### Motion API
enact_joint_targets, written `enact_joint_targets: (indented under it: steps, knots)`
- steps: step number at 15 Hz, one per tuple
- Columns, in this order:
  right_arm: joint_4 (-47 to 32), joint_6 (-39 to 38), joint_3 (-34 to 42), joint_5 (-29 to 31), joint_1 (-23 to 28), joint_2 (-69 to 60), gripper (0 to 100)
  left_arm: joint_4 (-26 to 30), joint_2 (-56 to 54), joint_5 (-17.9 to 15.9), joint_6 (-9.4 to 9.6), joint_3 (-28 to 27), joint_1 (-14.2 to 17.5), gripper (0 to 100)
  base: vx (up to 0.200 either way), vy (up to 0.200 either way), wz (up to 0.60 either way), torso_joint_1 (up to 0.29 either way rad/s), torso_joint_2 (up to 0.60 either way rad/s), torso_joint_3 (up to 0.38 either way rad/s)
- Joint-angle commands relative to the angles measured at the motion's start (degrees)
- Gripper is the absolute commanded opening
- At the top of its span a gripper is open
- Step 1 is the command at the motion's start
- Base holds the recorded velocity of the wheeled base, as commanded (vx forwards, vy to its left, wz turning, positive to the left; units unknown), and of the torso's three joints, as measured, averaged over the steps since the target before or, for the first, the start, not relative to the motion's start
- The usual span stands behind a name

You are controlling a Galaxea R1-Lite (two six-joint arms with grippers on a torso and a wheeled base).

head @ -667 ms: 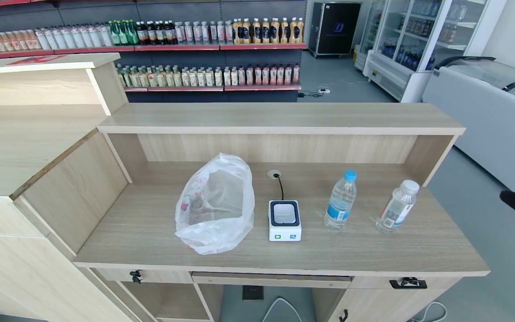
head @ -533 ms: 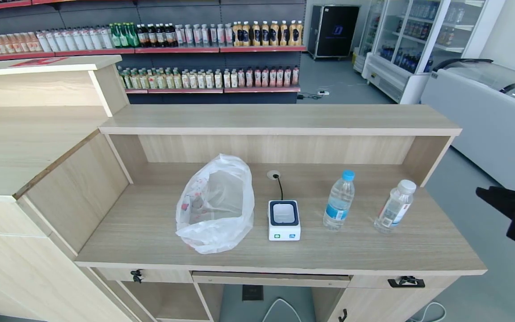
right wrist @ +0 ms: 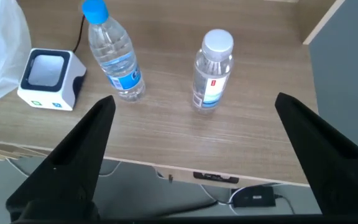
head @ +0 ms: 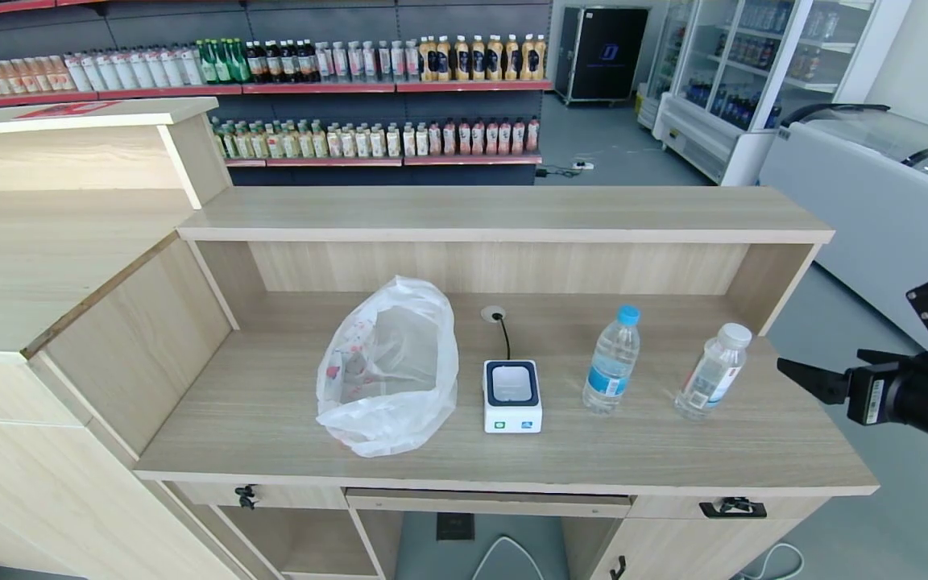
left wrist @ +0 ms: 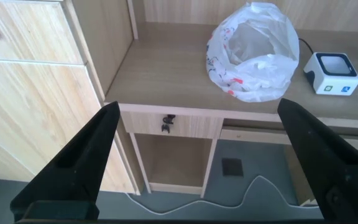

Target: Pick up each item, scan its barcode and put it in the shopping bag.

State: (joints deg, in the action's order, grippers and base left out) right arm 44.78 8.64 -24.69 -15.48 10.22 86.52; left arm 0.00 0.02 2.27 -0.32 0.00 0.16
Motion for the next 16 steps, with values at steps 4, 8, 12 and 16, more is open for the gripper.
enact_joint_targets:
  steps: [4,8,12,16]
  knots:
    - [10.4,0.8,0.4,-1.2,1.3,14.6,100,0.0,0.0,0.0,-0.03,0.0,0.0,100,0.000,0.000,0.00,0.000,0.00,0.000]
    - [21.2,0.8,0.2,-6.6,0.8,22.8,100,0.0,0.0,0.0,-0.03,0.0,0.0,100,0.000,0.000,0.00,0.000,0.00,0.000]
    - [22.0,0.9,-2.4,-9.6,-1.3,26.7,100,0.0,0.0,0.0,-0.03,0.0,0.0,100,0.000,0.000,0.00,0.000,0.00,0.000]
    - [21.8,2.9,-6.6,-13.8,-2.1,29.4,100,0.0,0.0,0.0,-0.03,0.0,0.0,100,0.000,0.000,0.00,0.000,0.00,0.000]
